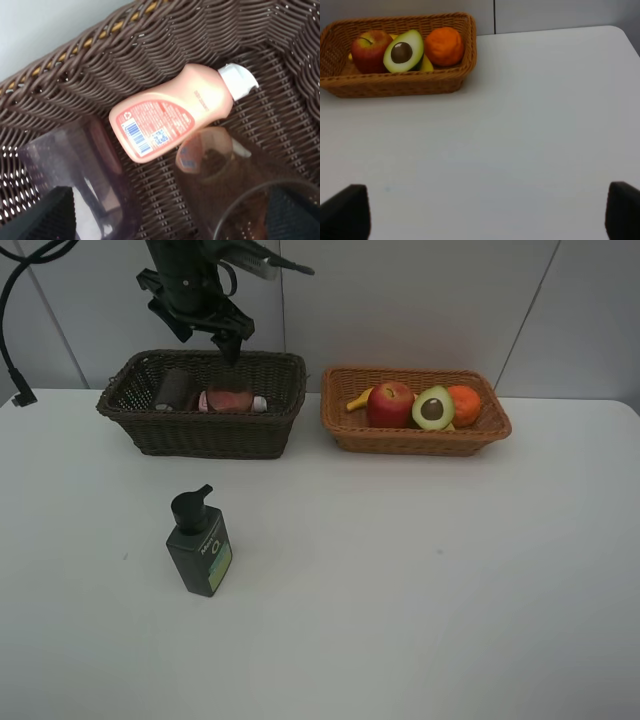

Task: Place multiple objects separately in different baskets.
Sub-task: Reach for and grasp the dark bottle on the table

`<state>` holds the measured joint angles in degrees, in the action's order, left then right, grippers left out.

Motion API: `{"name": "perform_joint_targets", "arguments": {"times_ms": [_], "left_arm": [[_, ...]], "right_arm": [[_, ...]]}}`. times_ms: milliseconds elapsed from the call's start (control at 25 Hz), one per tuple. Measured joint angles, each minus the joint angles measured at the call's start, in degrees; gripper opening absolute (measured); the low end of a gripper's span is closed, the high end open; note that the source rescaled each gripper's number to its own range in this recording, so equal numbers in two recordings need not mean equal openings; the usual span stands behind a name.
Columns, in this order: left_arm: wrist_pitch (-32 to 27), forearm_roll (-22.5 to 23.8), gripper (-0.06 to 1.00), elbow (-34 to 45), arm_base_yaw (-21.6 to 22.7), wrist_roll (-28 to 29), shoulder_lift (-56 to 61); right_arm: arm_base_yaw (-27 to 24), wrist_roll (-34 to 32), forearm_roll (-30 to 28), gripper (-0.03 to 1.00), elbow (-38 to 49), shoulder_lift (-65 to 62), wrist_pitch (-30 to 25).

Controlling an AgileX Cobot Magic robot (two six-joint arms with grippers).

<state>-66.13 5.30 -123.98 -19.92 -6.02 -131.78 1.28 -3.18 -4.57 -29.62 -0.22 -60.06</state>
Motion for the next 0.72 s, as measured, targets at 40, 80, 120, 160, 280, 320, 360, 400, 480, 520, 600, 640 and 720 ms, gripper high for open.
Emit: {"name": "perform_joint_targets", "arguments": {"times_ms": [40,80,120,160,280,320,360,400,480,520,600,640,720], "left_arm": [[-0.3,0.0,1.00,0.0,0.0,0.0,0.2],[-0.6,0.0,1.00,0.0,0.0,0.0,0.5],[-1.0,-0.1,1.00,0.0,0.0,0.0,0.9],[-1.7,0.0,1.00,0.0,0.0,0.0,1.5],[-3.2,-0.2,1.00,0.0,0.0,0.0,3.1],[-3.2,-0.6,1.00,0.0,0.0,0.1,3.7],[-3.3,-0.9,1.00,0.0,0.0,0.5,4.2],[-3.3,-1.5,1.00,0.0,0.0,1.3,4.6],[-3.5,-2.2,1.00,0.0,-0.3,3.5,5.5],[-3.5,-2.3,1.00,0.0,-0.6,4.8,6.0],[-3.5,-2.4,1.00,0.0,-1.6,7.1,7.1],[-3.5,-2.4,1.00,0.0,-2.2,8.0,7.7],[-3.5,-2.8,1.00,0.0,-3.6,9.4,8.8]], "right_arm": [[0.0,0.0,0.0,1.00,0.0,0.0,0.0],[0.0,0.0,0.0,1.00,0.0,0.0,0.0],[0.0,0.0,0.0,1.00,0.0,0.0,0.0],[0.0,0.0,0.0,1.00,0.0,0.0,0.0],[0.0,0.0,0.0,1.00,0.0,0.0,0.0],[0.0,0.0,0.0,1.00,0.0,0.0,0.0],[0.0,0.0,0.0,1.00,0.0,0.0,0.0],[0.0,0.0,0.0,1.00,0.0,0.0,0.0],[0.0,0.0,0.0,1.00,0.0,0.0,0.0],[0.0,0.0,0.0,1.00,0.0,0.0,0.0],[0.0,0.0,0.0,1.00,0.0,0.0,0.0],[0.0,0.0,0.0,1.00,0.0,0.0,0.0],[0.0,0.0,0.0,1.00,0.0,0.0,0.0]]}}
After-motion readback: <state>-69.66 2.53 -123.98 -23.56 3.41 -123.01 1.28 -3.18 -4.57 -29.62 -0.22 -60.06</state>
